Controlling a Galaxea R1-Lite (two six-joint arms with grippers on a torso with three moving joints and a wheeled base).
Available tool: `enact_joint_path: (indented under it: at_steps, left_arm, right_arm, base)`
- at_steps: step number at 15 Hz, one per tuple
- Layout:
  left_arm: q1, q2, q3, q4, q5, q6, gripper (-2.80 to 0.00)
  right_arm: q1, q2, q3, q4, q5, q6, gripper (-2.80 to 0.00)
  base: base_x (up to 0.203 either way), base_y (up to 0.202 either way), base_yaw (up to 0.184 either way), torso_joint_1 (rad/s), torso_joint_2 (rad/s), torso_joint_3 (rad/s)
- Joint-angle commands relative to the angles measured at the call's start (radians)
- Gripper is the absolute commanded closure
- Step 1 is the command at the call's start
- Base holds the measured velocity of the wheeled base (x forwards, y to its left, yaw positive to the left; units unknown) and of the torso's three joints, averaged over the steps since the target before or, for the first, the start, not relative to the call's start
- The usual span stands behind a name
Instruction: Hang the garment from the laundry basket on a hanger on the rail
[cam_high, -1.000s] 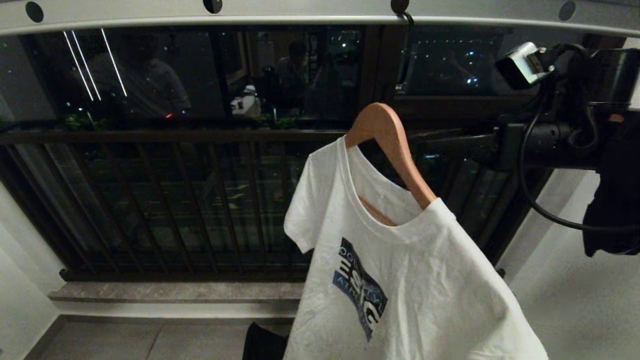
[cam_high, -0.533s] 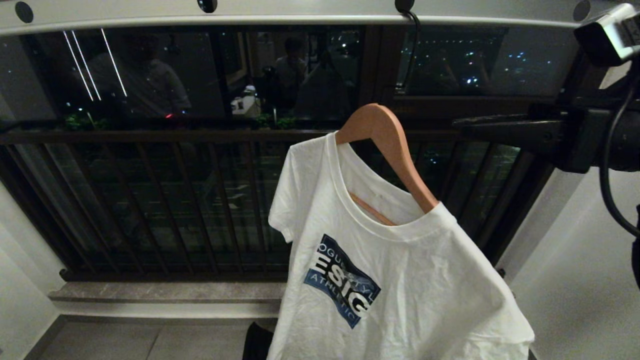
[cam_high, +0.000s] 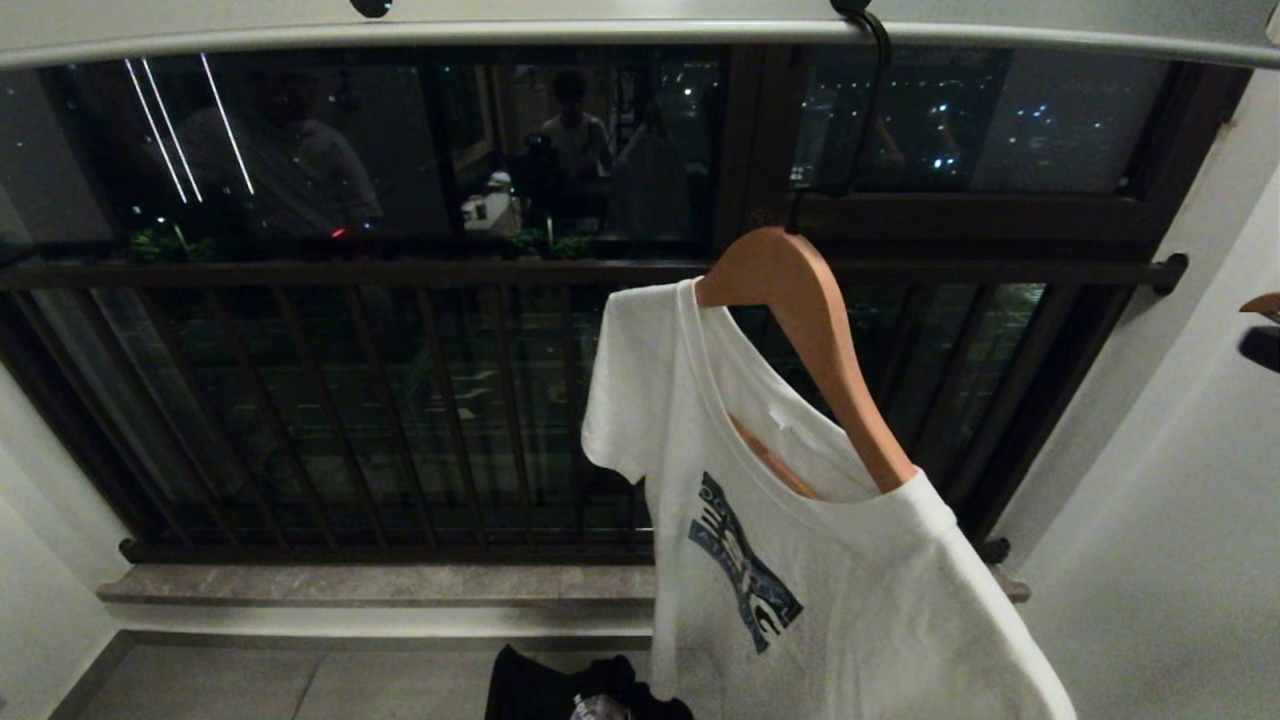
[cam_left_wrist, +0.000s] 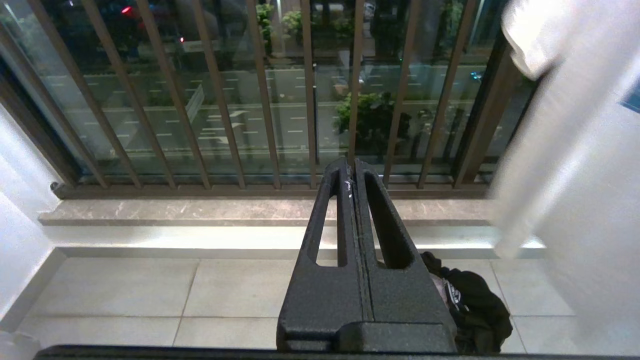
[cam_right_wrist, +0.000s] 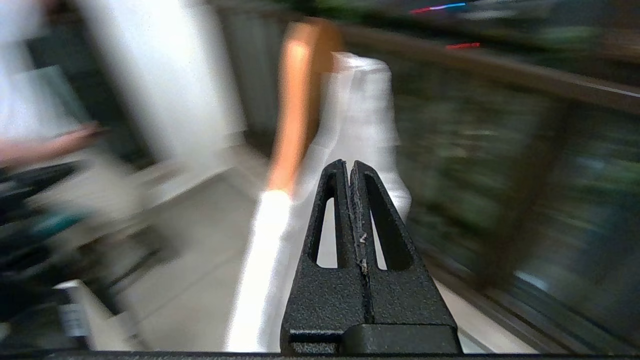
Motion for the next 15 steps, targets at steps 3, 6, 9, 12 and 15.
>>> enact_joint_path:
  at_steps: [3, 6, 9, 12, 15]
  left_arm:
    - [0.000, 0.001, 0.002, 0.001, 0.000, 0.001, 0.00]
    - [0.000, 0.001, 0.002, 0.000, 0.000, 0.001, 0.00]
    - [0.000, 0.001, 0.002, 0.001, 0.000, 0.001, 0.00]
    - [0.000, 0.001, 0.002, 0.001, 0.000, -0.001, 0.00]
    - [0.000, 0.001, 0.002, 0.000, 0.000, 0.001, 0.00]
  right_arm:
    - [-0.214, -0.399, 0.089, 0.192, -0.043, 0.000, 0.00]
    - [-0.228, -0.587, 0.090, 0.445, -0.086, -0.003, 0.00]
    - [0.038, -0.602, 0.026, 0.675, -0.228, -0.023, 0.00]
    - [0.159, -0.705, 0.088, 0.774, -0.378, -0.061, 0.00]
    - [0.124, -0.835, 0.365, 0.635, -0.606, -0.088, 0.00]
  base:
    - [0.000, 0.000, 0.000, 0.000, 0.00, 0.000]
    - [0.000, 0.000, 0.000, 0.000, 0.00, 0.000]
    - [0.000, 0.000, 0.000, 0.000, 0.00, 0.000]
    - [0.000, 0.000, 0.000, 0.000, 0.00, 0.000]
    - [0.000, 0.000, 0.000, 0.000, 0.00, 0.000]
